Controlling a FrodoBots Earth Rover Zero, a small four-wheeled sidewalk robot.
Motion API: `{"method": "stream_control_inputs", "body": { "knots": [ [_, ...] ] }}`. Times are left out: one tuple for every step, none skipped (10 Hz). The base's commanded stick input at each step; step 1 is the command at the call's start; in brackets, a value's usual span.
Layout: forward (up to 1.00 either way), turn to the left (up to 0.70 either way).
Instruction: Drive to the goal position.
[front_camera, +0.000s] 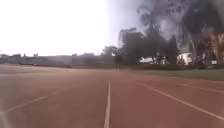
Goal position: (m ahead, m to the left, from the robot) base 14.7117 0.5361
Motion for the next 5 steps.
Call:
{"method": "stream_control_inputs", "body": {
  "knots": [
    [0.7,0.0],
    [0.7,0.0],
    [0.7,0.0],
    [0.7,0.0],
    [0.7,0.0]
  ]
}}
